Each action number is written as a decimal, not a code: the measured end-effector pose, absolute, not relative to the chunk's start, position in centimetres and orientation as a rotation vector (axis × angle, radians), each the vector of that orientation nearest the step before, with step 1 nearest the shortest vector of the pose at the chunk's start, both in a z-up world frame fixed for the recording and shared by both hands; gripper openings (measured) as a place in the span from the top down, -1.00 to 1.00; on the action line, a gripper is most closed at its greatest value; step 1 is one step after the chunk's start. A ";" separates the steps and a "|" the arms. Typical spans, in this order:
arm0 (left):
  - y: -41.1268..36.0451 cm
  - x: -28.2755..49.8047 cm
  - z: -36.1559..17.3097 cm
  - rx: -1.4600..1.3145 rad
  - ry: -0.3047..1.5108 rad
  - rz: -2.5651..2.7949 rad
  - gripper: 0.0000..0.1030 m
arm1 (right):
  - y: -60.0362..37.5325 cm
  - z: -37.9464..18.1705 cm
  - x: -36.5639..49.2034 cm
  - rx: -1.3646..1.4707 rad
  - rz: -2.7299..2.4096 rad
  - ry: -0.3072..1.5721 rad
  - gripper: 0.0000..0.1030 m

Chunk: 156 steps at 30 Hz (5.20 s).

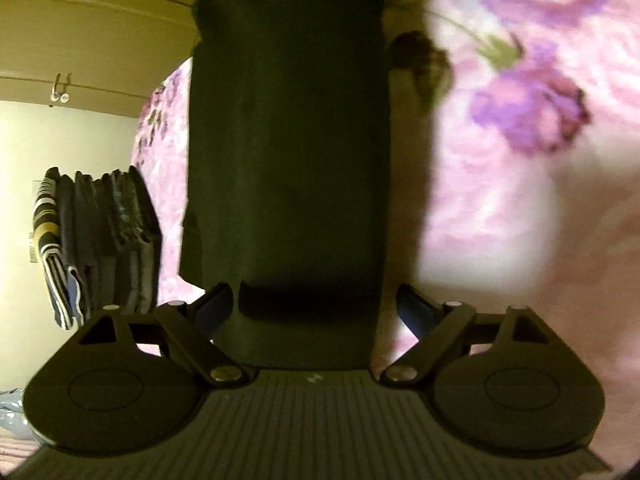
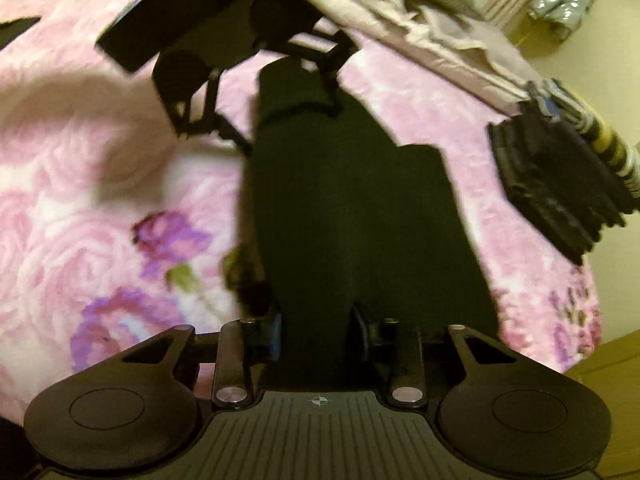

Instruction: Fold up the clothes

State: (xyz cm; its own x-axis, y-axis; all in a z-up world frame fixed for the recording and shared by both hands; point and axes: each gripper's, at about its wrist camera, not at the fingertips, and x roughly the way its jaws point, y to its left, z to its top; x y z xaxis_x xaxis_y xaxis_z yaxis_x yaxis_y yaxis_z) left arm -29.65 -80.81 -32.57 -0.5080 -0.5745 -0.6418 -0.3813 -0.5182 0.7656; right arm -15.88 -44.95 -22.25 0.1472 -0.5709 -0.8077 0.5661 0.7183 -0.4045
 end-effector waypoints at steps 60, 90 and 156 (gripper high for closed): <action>-70.4 -37.3 -7.9 1.578 -0.806 -2.186 0.44 | -43.1 -4.1 -27.2 -0.273 -0.693 1.248 0.29; -85.0 -54.0 4.0 1.244 -0.777 -1.958 0.45 | -68.0 7.8 -47.7 -0.580 -0.761 1.126 0.28; -120.1 -59.2 -6.3 1.404 -0.432 -1.550 0.42 | -112.2 -2.2 -60.4 -0.839 -0.445 1.040 -0.44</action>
